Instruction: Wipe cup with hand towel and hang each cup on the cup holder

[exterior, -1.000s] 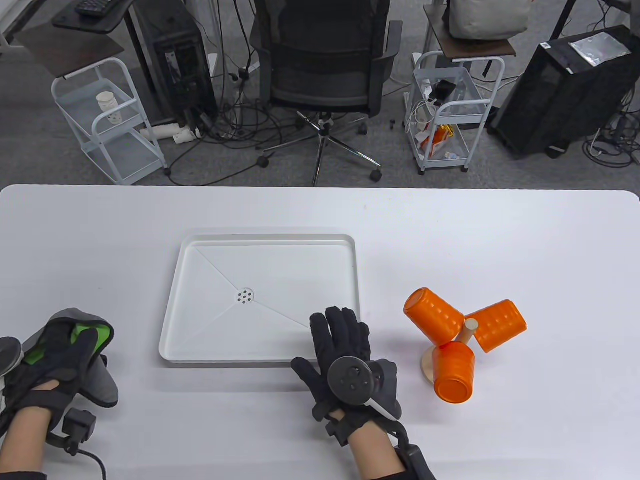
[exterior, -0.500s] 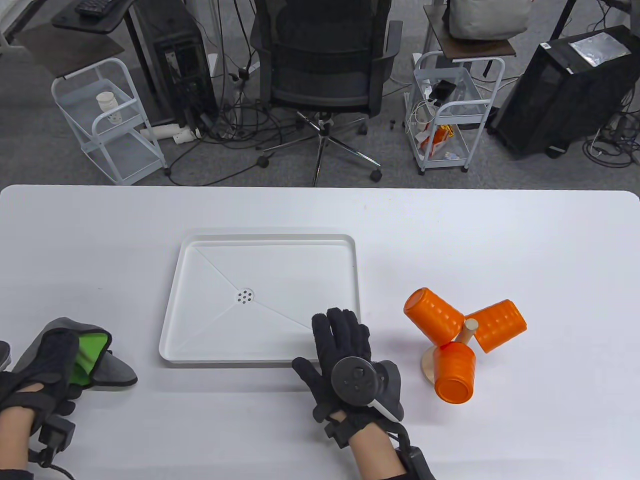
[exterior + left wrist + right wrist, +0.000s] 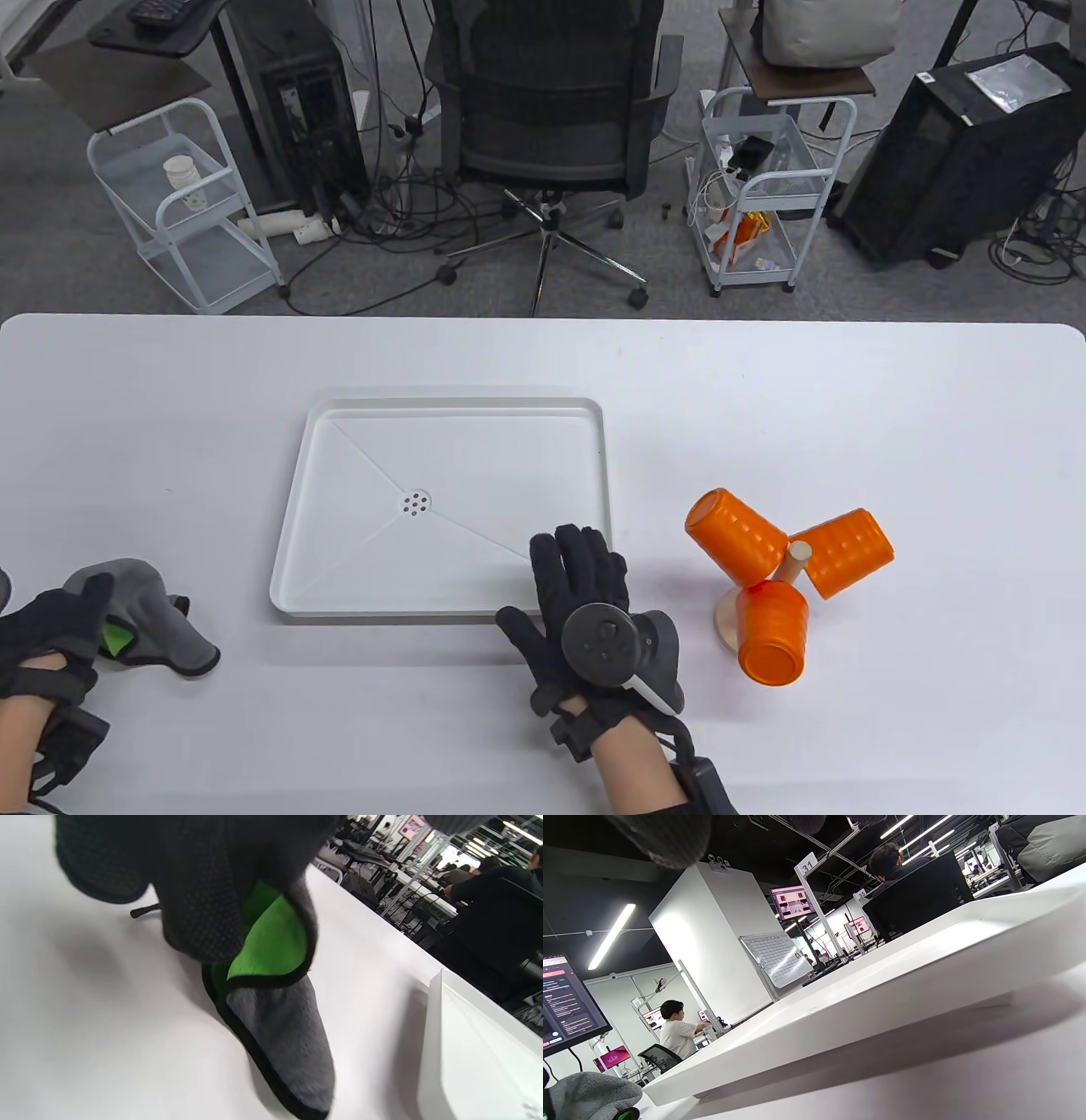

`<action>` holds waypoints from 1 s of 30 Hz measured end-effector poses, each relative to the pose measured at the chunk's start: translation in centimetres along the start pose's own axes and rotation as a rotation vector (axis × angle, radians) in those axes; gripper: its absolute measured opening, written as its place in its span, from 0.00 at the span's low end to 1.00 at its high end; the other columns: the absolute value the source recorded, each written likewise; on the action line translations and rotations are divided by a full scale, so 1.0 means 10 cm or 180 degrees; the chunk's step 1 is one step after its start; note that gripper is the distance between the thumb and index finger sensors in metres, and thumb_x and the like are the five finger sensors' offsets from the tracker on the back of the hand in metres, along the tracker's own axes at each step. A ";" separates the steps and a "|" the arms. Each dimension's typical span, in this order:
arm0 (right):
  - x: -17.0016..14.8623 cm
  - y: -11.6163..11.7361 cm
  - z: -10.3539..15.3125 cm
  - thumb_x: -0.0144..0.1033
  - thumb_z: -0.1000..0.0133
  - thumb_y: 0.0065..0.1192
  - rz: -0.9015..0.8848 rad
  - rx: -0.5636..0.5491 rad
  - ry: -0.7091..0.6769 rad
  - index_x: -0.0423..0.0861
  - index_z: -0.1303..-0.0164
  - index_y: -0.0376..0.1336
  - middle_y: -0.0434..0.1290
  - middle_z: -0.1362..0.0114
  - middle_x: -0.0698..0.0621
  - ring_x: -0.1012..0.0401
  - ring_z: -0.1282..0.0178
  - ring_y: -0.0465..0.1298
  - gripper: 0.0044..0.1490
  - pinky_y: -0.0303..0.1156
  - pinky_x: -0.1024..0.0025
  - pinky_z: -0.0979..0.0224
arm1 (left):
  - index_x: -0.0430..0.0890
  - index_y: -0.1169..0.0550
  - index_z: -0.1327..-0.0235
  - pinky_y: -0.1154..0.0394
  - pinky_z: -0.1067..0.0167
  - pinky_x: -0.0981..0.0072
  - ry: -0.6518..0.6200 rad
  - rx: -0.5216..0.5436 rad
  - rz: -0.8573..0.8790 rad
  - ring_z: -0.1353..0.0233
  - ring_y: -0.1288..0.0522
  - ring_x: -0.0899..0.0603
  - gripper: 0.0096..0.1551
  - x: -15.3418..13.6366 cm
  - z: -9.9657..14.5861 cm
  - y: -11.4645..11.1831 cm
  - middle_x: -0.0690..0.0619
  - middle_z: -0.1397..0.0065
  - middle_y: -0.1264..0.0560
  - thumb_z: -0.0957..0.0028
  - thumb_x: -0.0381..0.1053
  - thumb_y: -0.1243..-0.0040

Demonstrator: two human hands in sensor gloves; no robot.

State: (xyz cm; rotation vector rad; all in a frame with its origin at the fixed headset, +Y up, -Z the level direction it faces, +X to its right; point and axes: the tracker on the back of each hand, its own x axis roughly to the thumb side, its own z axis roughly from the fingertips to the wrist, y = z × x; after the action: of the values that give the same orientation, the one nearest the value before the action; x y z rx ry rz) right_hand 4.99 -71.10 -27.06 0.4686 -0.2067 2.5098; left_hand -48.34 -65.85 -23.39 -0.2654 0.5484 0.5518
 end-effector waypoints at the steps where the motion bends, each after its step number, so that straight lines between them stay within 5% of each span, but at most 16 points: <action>1: 0.00 0.00 0.00 0.61 0.43 0.53 0.0000 0.0001 0.0000 0.42 0.17 0.41 0.40 0.12 0.35 0.31 0.17 0.39 0.54 0.36 0.33 0.22 | 0.42 0.24 0.37 0.21 0.48 0.39 -0.0091 0.0005 -0.0014 0.49 0.12 0.39 0.47 0.03 0.02 0.00 0.39 0.33 0.22 0.52 0.76 0.53; 12: 0.05 0.06 0.00 0.61 0.43 0.52 0.0062 0.0121 -0.0043 0.41 0.17 0.41 0.40 0.12 0.35 0.32 0.17 0.38 0.54 0.36 0.33 0.22 | 0.48 0.38 0.23 0.38 0.30 0.32 -0.1368 0.0114 -0.0422 0.26 0.29 0.33 0.48 0.80 0.40 -0.60 0.44 0.19 0.36 0.51 0.76 0.54; 21: 0.09 0.13 0.00 0.61 0.43 0.52 0.0131 0.0212 -0.0090 0.41 0.17 0.40 0.39 0.12 0.35 0.32 0.17 0.38 0.54 0.35 0.33 0.22 | 0.55 0.53 0.19 0.53 0.22 0.37 -0.1837 0.0056 -0.0930 0.16 0.44 0.36 0.52 1.25 0.49 -1.23 0.50 0.12 0.51 0.50 0.78 0.56; 30: 0.11 0.20 -0.01 0.61 0.43 0.52 0.0194 0.0309 -0.0097 0.42 0.17 0.39 0.38 0.12 0.35 0.32 0.17 0.36 0.54 0.34 0.33 0.22 | 0.57 0.64 0.22 0.67 0.24 0.37 -0.1996 -0.0144 -0.1311 0.13 0.61 0.36 0.54 1.53 0.46 -1.74 0.53 0.11 0.65 0.50 0.79 0.59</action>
State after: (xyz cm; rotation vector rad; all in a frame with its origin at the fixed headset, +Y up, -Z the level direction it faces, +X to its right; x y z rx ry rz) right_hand 2.97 -72.12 -26.81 0.5473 -0.1127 2.5823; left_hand -25.77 -71.98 -26.50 -0.2247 -0.1299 0.2220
